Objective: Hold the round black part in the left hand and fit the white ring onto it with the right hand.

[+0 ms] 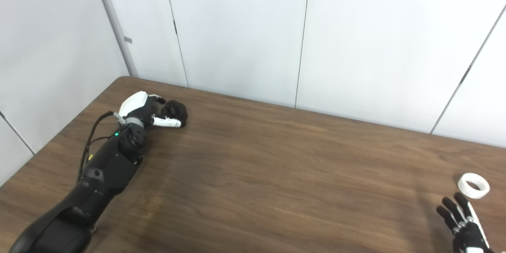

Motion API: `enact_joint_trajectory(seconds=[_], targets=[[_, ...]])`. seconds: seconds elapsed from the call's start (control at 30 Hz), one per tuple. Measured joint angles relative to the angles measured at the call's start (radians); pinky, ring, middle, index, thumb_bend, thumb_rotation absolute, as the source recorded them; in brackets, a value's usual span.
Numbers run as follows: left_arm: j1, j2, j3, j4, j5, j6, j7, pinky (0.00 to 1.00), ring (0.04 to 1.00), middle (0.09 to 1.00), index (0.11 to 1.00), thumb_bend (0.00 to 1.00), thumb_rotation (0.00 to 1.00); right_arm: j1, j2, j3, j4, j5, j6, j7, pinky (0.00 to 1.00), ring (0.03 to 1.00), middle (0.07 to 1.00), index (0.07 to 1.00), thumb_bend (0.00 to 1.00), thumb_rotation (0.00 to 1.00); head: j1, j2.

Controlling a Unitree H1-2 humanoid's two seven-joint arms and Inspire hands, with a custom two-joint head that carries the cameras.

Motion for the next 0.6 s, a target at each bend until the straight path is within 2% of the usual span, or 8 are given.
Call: enact_joint_trajectory(seconds=[0.6], targets=[[-0.027,-0.001,-0.02,0.042,0.0,0.0,-0.002,1.0,1.0,0.956,0.805,0.91,0.35,0.005,0.004,0.0,-0.005,-0.009,-0.004,0.0,0.93,0.895,0.913,0.941,0.55,1.0,-0.008,0.0]])
